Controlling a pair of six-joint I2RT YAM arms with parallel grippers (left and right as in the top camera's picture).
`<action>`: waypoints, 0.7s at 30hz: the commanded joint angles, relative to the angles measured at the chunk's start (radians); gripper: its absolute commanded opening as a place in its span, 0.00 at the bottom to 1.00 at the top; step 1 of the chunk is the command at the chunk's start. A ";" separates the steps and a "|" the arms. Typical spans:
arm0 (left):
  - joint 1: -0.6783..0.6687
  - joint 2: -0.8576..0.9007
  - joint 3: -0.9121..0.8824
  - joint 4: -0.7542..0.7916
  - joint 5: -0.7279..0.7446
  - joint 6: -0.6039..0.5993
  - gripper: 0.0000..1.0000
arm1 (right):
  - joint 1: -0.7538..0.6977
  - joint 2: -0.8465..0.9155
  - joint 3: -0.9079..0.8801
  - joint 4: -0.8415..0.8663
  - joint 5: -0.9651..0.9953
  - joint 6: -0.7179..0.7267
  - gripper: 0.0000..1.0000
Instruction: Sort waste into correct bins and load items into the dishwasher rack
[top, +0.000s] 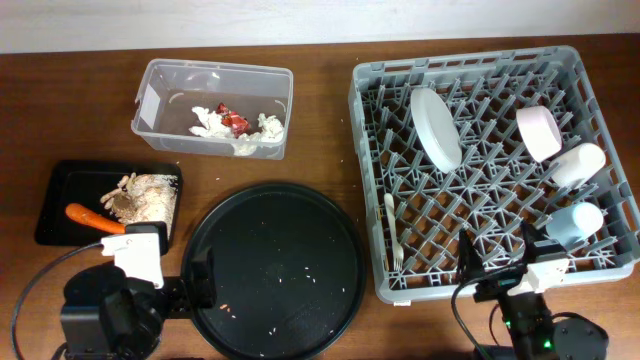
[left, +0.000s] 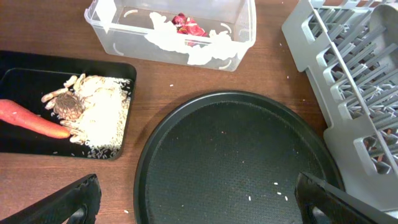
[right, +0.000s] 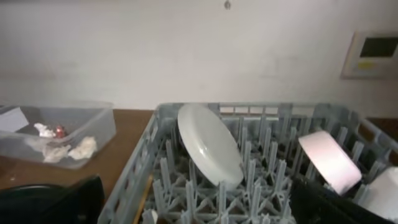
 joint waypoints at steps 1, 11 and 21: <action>0.002 -0.006 -0.005 0.004 -0.011 0.015 0.99 | 0.006 -0.012 -0.065 0.105 0.006 0.007 0.98; 0.002 -0.006 -0.005 0.004 -0.011 0.015 0.99 | 0.006 -0.013 -0.394 0.535 -0.046 0.007 0.98; 0.002 -0.006 -0.005 0.003 -0.011 0.015 0.99 | 0.006 -0.013 -0.399 0.385 -0.077 -0.042 0.98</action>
